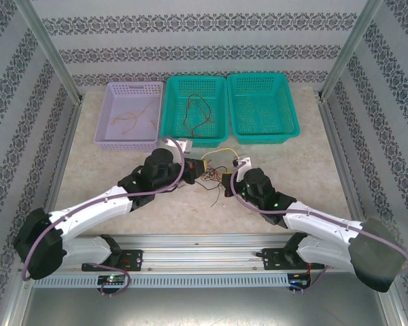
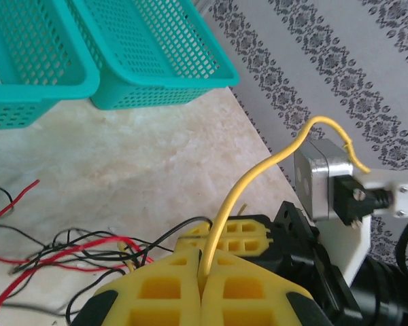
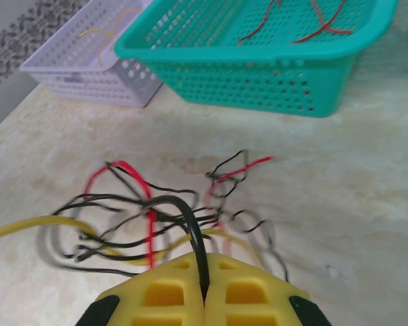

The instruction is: Untangle the cables

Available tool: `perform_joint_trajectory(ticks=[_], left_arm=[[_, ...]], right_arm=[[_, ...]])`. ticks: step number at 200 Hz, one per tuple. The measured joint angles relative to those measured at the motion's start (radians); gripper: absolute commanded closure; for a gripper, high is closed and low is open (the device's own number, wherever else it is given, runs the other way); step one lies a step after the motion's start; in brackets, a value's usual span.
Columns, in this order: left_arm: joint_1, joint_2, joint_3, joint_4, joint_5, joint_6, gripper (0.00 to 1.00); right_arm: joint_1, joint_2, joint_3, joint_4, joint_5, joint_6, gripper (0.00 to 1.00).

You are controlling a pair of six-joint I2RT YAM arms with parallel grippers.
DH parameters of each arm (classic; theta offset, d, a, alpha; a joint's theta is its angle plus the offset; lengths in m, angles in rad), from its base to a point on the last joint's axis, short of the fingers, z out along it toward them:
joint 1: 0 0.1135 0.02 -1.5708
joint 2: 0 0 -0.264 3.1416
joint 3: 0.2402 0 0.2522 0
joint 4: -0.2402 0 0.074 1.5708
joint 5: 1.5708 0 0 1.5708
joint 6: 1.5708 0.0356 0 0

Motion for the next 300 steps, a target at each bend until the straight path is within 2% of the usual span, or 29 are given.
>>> perform_joint_trajectory(ticks=[29, 69, 121, 157, 197, 243, 264, 300], left_arm=[[0.031, -0.144, 0.022, -0.138, -0.034, 0.046, 1.00], [0.145, -0.279, 0.182, -0.363, -0.079, 0.134, 1.00], [0.253, -0.269, 0.403, -0.587, -0.085, 0.244, 1.00], [0.273, -0.236, 0.535, -0.702, -0.103, 0.315, 1.00], [0.284, -0.237, 0.653, -0.771, -0.175, 0.387, 1.00], [0.295, -0.248, 0.642, -0.786, -0.171, 0.403, 1.00], [0.296, -0.238, 0.603, -0.777, -0.131, 0.391, 1.00], [0.296, -0.199, 0.530, -0.735, -0.044, 0.349, 1.00]], right_arm=[[-0.086, -0.117, -0.016, -0.059, 0.063, 0.039, 1.00], [-0.255, -0.233, -0.080, -0.178, 0.093, 0.112, 1.00], [-0.382, -0.264, -0.121, -0.305, 0.093, 0.184, 1.00], [-0.456, -0.287, -0.132, -0.376, 0.099, 0.224, 1.00], [-0.510, -0.412, -0.137, -0.475, 0.155, 0.265, 1.00], [-0.530, -0.525, -0.129, -0.525, 0.124, 0.266, 1.00], [-0.504, -0.492, -0.020, -0.565, 0.098, 0.243, 1.00], [-0.434, -0.355, 0.295, -0.576, 0.089, 0.180, 1.00]])
